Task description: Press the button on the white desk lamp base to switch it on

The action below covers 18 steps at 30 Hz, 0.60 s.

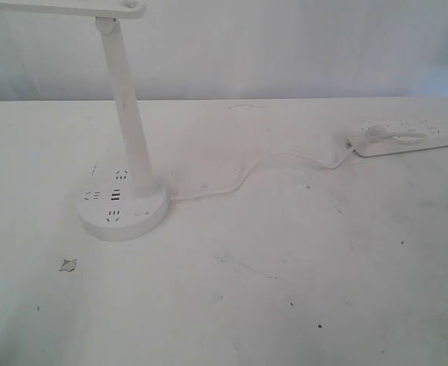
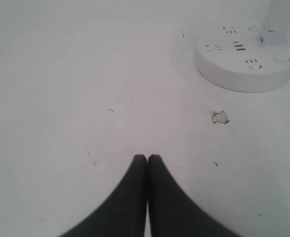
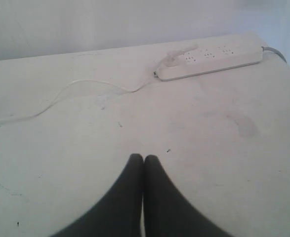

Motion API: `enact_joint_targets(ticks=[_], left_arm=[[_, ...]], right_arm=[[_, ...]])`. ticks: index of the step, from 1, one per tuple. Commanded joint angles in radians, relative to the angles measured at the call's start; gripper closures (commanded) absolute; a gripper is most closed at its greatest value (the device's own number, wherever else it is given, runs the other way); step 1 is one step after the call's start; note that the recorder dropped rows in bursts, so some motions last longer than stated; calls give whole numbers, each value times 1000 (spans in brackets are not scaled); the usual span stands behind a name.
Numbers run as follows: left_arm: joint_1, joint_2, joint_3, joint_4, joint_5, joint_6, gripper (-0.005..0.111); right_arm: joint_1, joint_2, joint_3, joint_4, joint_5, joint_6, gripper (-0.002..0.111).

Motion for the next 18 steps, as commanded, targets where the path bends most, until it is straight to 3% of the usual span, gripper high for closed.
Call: enact_joint_targets(ticks=[1, 18], left_arm=[[-8, -3, 2, -2, 2, -1, 107], [-8, -3, 2, -2, 2, -1, 107]], right_arm=[[-7, -4, 5, -2, -34, 4, 108], [-7, -4, 5, -2, -560, 40, 108]])
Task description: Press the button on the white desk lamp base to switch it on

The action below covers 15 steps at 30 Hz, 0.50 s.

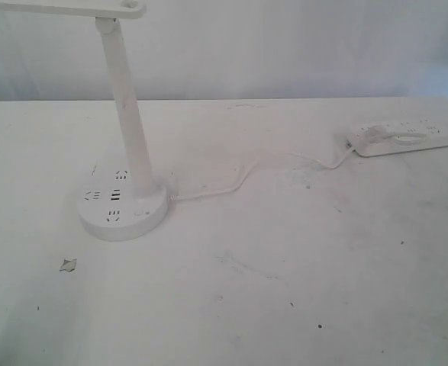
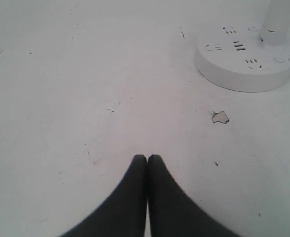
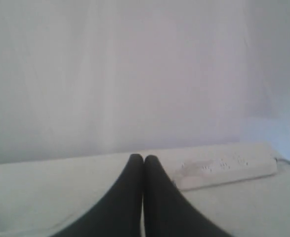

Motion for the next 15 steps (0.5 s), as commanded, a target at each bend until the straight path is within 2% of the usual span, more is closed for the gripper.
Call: enact_joint_targets(ticks=[1, 3, 8, 13, 15], left_arm=[[-8, -3, 2, -2, 2, -1, 107], [-8, -3, 2, -2, 2, -1, 107], [-8, -3, 2, -2, 2, -1, 107], [-8, -3, 2, -2, 2, -1, 107], [-8, -3, 2, -2, 2, -1, 107]], right_arm=[[-7, -4, 5, -2, -214, 30, 108], [-7, -4, 5, -2, -307, -11, 108], [-7, -4, 5, 28, -384, -57, 108], [-7, -4, 5, 283, -529, -65, 108], [-7, 3, 5, 330, -594, -66, 108]])
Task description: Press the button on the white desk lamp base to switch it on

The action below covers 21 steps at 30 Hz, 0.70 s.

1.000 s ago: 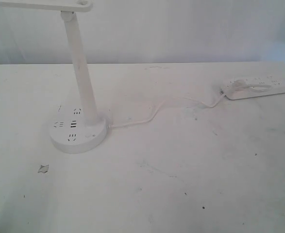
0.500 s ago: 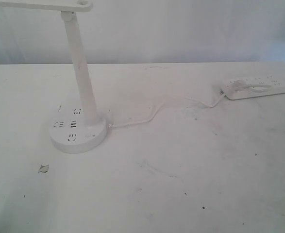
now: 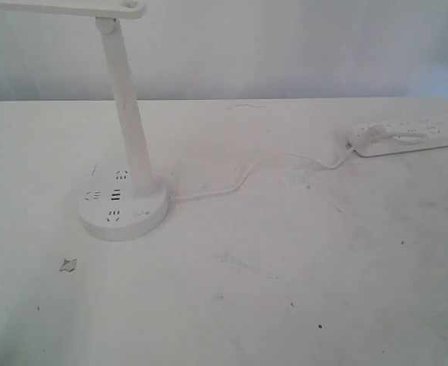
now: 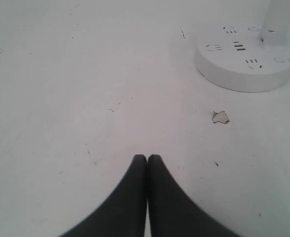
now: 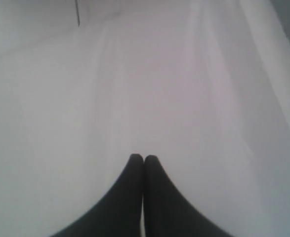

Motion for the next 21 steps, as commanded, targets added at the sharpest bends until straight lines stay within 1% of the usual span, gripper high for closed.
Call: enact_joint_targets(ticks=[1, 4, 6, 8, 9, 12, 13, 14, 16, 18, 19, 21], left_arm=[[-8, -3, 2, -2, 2, -1, 107], [-8, -3, 2, -2, 2, -1, 107], [-8, -3, 2, -2, 2, -1, 107], [-8, -3, 2, -2, 2, -1, 107], [-8, -3, 2, -2, 2, -1, 107], [-8, -3, 2, -2, 2, -1, 107], [-8, -3, 2, -2, 2, -1, 107], [-8, -3, 2, -2, 2, -1, 107], [-8, -3, 2, -2, 2, -1, 107], [-8, -3, 2, -2, 2, -1, 107], [-8, -3, 2, -2, 2, -1, 107], [-8, -3, 2, -2, 2, -1, 107]], right_arm=[[-7, 19, 5, 137, -155, -17, 108], [-7, 81, -58, 120, -155, -17, 108], [-7, 161, -153, 117, -121, 5, 108], [-7, 254, -252, 110, -60, 86, 108], [-7, 316, -327, 77, 32, 136, 108], [-7, 424, -447, -59, 208, 215, 108], [-7, 463, -495, -123, 258, 268, 108], [-7, 529, -558, -223, 307, 376, 108], [-7, 600, -626, -254, 281, 491, 108], [-7, 629, -652, -234, 202, 489, 108], [-7, 647, -652, -204, 108, 506, 108], [-7, 670, -654, -214, 8, 526, 108]])
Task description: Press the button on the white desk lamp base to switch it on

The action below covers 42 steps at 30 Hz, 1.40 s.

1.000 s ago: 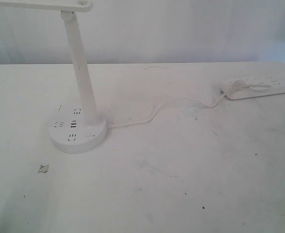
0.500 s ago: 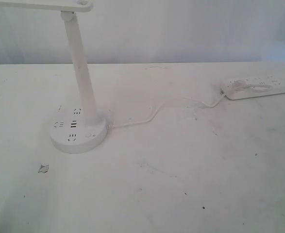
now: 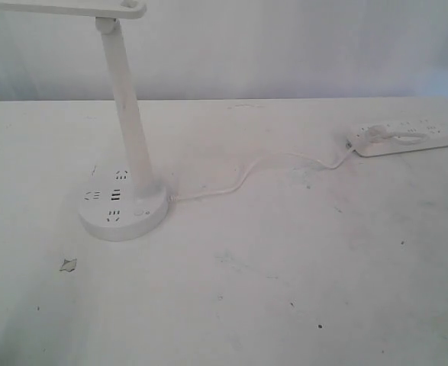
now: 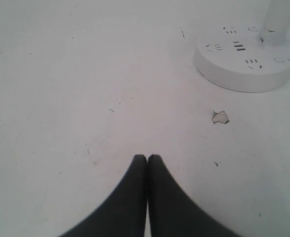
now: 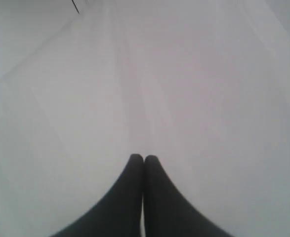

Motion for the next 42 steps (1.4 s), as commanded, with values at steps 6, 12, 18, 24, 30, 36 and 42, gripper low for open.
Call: enact_joint_targets(ticks=[6, 12, 18, 24, 30, 36, 42], left_arm=[[-8, -3, 2, -2, 2, -1, 107], [-8, -3, 2, -2, 2, -1, 107], [-8, -3, 2, -2, 2, -1, 107], [-8, -3, 2, -2, 2, -1, 107], [-8, -3, 2, -2, 2, -1, 107], [-8, -3, 2, -2, 2, -1, 107], [-8, -3, 2, -2, 2, -1, 107]], right_arm=[[20, 269, -284, -953, 99, 635, 108], [29, 601, -378, -1684, -119, 1334, 108], [29, 761, -378, -1684, 24, 1212, 108], [29, 761, -382, -1684, 61, 1088, 108], [31, 766, -382, -1684, 495, 854, 108], [31, 808, -380, -1473, 823, 508, 108], [31, 903, -408, -622, 873, -175, 108]])
